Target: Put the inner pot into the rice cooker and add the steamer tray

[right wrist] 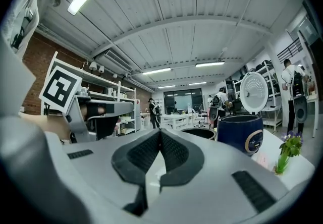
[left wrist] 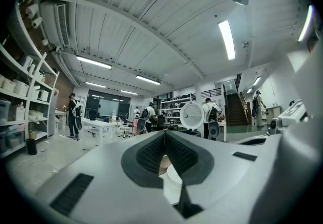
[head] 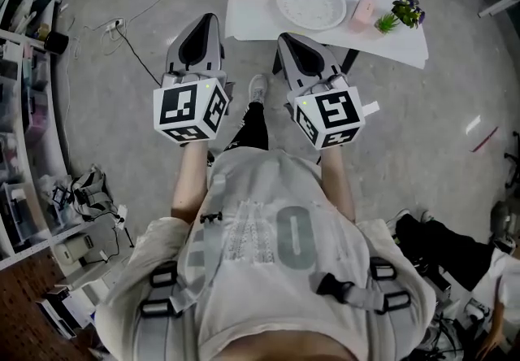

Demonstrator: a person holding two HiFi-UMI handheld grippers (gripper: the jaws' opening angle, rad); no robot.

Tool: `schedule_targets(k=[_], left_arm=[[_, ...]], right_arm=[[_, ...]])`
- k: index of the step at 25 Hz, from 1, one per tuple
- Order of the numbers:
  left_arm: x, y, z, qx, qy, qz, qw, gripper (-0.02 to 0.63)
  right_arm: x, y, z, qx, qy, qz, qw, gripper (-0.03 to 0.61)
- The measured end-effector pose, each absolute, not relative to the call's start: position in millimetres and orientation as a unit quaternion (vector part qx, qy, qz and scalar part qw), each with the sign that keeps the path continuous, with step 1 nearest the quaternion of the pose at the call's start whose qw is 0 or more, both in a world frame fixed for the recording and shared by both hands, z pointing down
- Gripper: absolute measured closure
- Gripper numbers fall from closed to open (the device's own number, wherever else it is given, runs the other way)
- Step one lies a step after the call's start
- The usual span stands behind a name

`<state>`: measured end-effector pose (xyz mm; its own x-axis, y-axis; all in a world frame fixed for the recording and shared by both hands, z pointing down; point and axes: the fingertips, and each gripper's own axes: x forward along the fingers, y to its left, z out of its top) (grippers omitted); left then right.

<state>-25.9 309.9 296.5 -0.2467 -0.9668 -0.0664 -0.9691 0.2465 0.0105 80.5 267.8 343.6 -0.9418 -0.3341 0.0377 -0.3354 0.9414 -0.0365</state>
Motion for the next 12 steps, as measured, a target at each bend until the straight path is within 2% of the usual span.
schedule_targets(k=[6, 12], left_arm=[[-66, 243, 284, -0.629, 0.776, 0.038, 0.028, 0.592], [-124, 167, 264, -0.641, 0.766, 0.043, 0.029, 0.592]], right_arm=[[41, 214, 338, 0.158, -0.986, -0.015, 0.047, 0.572], [-8, 140, 314, 0.192, -0.981, -0.007, 0.033, 0.572]])
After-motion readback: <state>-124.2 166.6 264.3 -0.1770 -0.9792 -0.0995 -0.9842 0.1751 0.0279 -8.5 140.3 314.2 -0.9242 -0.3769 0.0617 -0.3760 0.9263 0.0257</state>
